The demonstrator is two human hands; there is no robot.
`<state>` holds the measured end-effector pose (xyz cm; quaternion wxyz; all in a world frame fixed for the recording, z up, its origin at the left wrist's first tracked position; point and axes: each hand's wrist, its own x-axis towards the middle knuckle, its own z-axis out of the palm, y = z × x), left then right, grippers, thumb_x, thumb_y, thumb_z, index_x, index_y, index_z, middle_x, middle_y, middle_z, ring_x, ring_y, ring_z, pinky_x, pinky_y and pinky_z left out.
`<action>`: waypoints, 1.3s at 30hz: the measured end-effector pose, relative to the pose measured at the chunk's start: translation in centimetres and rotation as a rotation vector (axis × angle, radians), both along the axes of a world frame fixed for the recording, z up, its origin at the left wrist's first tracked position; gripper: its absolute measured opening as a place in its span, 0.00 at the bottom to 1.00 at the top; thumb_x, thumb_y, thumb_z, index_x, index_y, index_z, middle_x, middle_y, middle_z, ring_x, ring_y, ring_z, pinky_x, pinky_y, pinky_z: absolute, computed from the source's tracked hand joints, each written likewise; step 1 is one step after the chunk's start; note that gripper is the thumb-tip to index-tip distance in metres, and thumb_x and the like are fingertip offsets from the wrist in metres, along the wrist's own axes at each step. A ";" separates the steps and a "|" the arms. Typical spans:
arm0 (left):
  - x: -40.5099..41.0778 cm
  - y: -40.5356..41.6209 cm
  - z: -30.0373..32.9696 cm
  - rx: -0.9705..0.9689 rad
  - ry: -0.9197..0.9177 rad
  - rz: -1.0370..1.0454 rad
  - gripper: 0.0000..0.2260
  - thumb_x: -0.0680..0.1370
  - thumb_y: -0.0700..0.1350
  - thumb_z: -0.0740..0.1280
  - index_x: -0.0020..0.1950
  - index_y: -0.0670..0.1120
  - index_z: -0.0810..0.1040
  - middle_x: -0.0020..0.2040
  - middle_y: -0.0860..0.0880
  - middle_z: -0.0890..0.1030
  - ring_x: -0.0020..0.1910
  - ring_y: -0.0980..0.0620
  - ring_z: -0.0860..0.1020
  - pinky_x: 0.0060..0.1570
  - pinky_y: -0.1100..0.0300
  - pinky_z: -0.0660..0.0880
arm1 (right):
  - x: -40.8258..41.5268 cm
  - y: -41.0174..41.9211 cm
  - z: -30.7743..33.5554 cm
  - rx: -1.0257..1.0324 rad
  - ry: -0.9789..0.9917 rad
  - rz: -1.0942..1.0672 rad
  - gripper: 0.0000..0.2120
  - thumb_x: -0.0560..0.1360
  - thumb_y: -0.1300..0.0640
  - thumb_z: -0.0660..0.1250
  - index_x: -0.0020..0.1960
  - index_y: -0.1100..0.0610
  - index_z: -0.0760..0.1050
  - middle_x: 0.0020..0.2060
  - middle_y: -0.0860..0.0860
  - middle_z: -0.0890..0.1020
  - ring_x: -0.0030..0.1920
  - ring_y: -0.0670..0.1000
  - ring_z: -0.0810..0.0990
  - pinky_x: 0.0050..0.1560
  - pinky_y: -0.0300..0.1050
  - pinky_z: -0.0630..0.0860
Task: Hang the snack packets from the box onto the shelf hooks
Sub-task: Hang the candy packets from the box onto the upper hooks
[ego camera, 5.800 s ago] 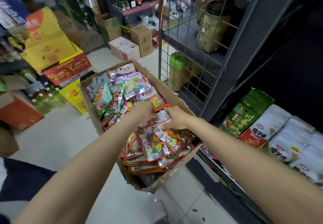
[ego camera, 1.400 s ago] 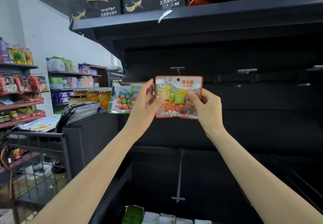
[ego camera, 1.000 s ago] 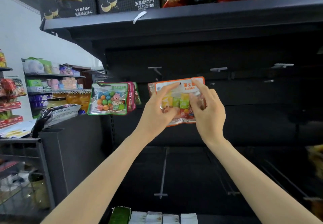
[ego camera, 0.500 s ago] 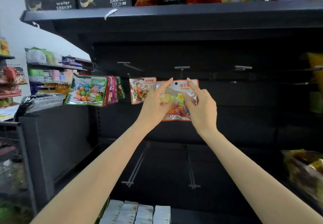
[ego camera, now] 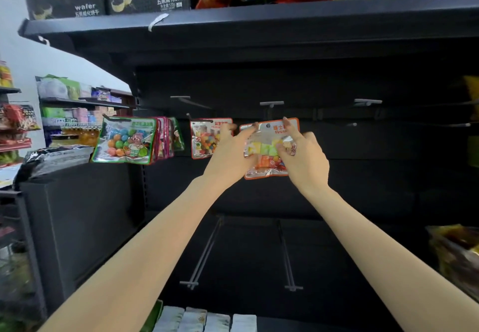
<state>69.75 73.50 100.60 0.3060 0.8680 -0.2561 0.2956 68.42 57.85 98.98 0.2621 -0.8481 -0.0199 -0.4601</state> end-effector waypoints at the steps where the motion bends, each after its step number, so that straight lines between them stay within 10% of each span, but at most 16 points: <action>1: 0.7 -0.2 0.4 0.024 0.015 0.007 0.29 0.76 0.44 0.68 0.75 0.53 0.61 0.68 0.45 0.61 0.60 0.50 0.69 0.52 0.70 0.62 | 0.5 0.0 0.2 -0.009 0.053 0.003 0.29 0.79 0.50 0.61 0.76 0.40 0.53 0.56 0.53 0.70 0.35 0.48 0.72 0.32 0.41 0.68; 5: 3.6 -1.5 1.7 0.004 0.183 -0.045 0.29 0.76 0.43 0.66 0.75 0.52 0.60 0.62 0.44 0.76 0.49 0.51 0.76 0.48 0.60 0.75 | 2.7 0.0 1.4 -0.025 0.283 0.006 0.38 0.77 0.52 0.64 0.77 0.41 0.44 0.65 0.57 0.63 0.46 0.55 0.75 0.41 0.47 0.72; 12: 7.4 -3.7 3.1 0.048 0.317 0.116 0.33 0.78 0.42 0.64 0.77 0.57 0.51 0.74 0.41 0.58 0.67 0.41 0.68 0.60 0.54 0.72 | 7.0 -0.2 2.6 -0.036 0.407 -0.106 0.39 0.77 0.59 0.62 0.77 0.43 0.42 0.66 0.57 0.61 0.65 0.57 0.67 0.55 0.52 0.71; 21: 10.1 -4.0 2.1 0.233 0.152 0.168 0.30 0.77 0.40 0.64 0.76 0.55 0.56 0.73 0.44 0.55 0.65 0.42 0.68 0.60 0.52 0.72 | 10.1 0.2 1.7 -0.161 0.300 -0.189 0.39 0.77 0.57 0.65 0.78 0.51 0.43 0.75 0.57 0.43 0.74 0.58 0.50 0.67 0.54 0.62; 28: 11.0 1.1 -0.3 0.233 -0.351 0.417 0.29 0.77 0.43 0.64 0.76 0.47 0.56 0.76 0.45 0.54 0.74 0.44 0.56 0.69 0.48 0.62 | 11.1 0.9 0.4 -0.279 0.167 -0.138 0.34 0.79 0.52 0.63 0.78 0.55 0.49 0.77 0.54 0.41 0.77 0.56 0.42 0.74 0.52 0.51; 39: 14.1 3.0 -0.8 0.355 -0.135 0.436 0.38 0.75 0.51 0.67 0.77 0.54 0.46 0.78 0.50 0.40 0.76 0.42 0.46 0.70 0.41 0.55 | 13.0 2.7 -0.9 -0.295 0.065 -0.157 0.34 0.78 0.55 0.63 0.77 0.60 0.47 0.76 0.60 0.49 0.76 0.61 0.49 0.72 0.60 0.59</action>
